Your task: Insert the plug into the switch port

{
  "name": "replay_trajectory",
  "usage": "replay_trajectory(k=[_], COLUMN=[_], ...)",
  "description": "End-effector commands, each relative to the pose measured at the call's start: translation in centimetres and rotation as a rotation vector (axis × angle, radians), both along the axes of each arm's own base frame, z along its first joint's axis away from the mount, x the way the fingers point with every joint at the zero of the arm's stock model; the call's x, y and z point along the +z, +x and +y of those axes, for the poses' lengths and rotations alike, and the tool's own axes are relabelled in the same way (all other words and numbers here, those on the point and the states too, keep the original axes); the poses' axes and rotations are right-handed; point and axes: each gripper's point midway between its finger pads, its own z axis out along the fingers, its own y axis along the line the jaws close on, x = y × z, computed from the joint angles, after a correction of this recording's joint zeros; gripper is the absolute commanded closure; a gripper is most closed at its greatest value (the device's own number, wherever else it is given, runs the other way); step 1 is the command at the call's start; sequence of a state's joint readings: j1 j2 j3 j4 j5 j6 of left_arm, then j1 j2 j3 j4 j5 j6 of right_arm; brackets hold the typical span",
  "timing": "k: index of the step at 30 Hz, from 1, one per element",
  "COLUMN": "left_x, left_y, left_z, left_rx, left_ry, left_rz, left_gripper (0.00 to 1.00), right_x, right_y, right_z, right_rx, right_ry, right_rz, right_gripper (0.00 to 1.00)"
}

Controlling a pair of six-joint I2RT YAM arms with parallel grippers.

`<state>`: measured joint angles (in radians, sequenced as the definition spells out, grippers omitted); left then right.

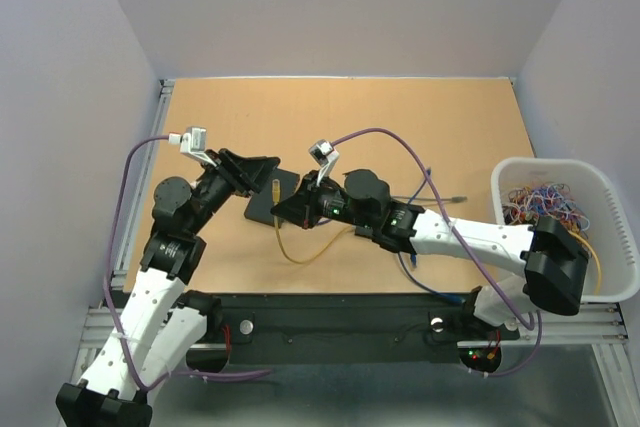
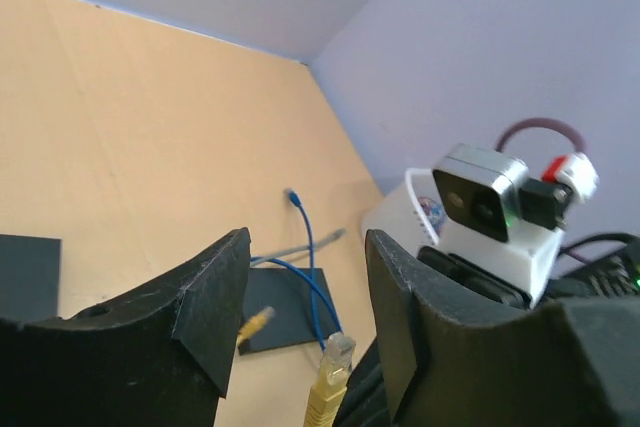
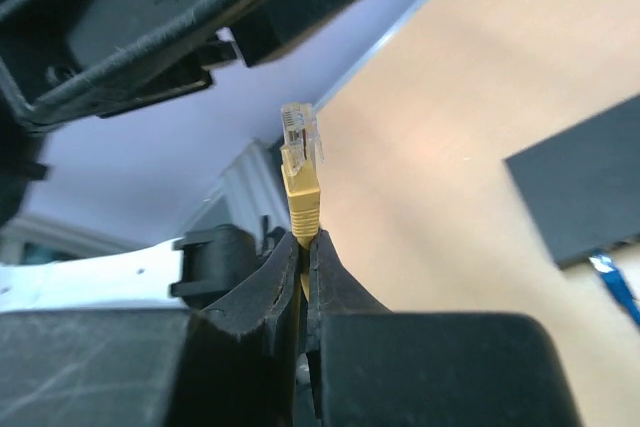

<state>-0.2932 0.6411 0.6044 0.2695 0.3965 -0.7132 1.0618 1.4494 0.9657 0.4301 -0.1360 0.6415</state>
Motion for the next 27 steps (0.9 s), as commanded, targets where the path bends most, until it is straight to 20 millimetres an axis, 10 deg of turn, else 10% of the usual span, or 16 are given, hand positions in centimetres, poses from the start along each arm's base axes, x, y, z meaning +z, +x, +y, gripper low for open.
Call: replay_trajectory(k=[1, 11, 27], left_x=[-0.5, -1.6, -5.1], left_y=[1.3, 1.8, 1.7], left_z=[1.3, 2.6, -0.7], left_rx=[0.098, 0.223, 0.202], left_ry=[0.121, 0.274, 0.378], left_rz=[0.04, 0.165, 0.24], left_gripper=[0.4, 0.46, 0.45], right_x=[-1.5, -3.4, -3.1], right_y=[2.9, 4.4, 4.8], right_z=[-2.1, -2.0, -0.2], right_rx=[-0.21, -0.281, -0.261], right_ry=[-0.216, -0.337, -0.345], right_rz=[-0.05, -0.041, -0.055], right_gripper=[1.0, 1.0, 1.0])
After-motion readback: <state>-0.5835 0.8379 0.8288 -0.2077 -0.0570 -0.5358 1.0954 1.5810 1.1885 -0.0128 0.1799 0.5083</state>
